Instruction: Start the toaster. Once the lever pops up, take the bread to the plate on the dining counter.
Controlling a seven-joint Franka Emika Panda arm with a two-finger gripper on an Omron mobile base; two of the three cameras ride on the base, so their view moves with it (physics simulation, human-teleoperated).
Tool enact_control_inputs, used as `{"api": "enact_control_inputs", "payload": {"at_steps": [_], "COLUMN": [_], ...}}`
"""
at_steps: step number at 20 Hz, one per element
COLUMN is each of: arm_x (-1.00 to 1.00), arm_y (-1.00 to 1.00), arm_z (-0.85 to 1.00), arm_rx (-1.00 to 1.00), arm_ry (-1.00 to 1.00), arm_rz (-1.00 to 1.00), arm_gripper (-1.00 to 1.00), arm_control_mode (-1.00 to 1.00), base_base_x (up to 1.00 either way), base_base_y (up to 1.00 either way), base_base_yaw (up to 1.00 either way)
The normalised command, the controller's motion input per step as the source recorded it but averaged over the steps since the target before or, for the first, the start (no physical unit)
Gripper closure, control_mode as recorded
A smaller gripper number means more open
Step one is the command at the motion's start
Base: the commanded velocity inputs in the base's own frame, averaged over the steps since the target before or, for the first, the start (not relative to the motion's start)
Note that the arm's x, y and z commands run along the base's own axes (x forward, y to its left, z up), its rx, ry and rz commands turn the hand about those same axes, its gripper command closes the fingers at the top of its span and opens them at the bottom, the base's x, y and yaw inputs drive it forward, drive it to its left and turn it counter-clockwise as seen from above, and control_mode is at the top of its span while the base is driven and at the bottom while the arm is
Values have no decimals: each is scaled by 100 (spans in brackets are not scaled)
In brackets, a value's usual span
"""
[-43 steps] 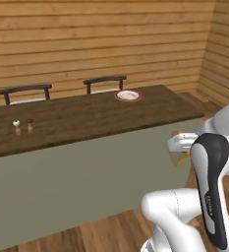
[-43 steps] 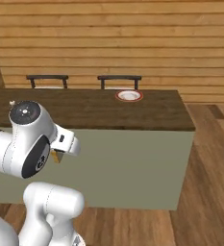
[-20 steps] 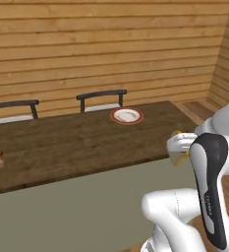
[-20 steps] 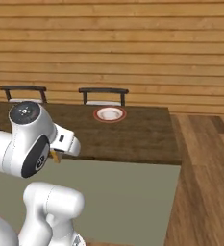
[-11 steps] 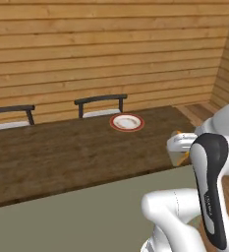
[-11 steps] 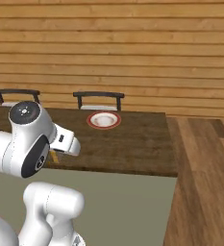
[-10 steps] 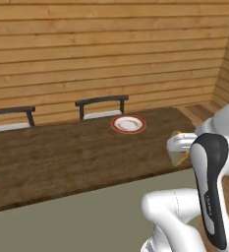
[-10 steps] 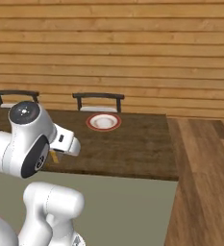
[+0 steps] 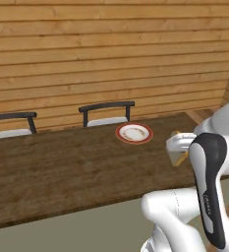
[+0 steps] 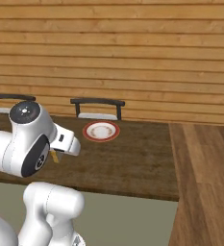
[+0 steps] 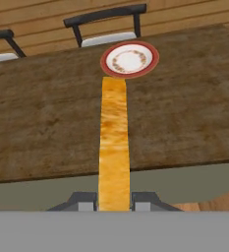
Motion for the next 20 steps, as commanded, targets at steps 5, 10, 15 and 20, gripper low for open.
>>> {"api": "enact_control_inputs", "payload": {"at_steps": [5,10,15,20], "arm_x": [0,1,70,100], "arm_y": [0,0,1,0], "arm_z": [0,0,0,1], "arm_rx": [0,0,0,-1], "arm_ry": [0,0,6,7], "arm_rz": [0,0,3,8], "arm_gripper": [100,100,100,100], "arm_control_mode": [100,-100,-100,-100], "base_base_x": [0,0,0,0], "base_base_y": [0,0,0,0], "base_base_yaw": [0,0,0,0]}}
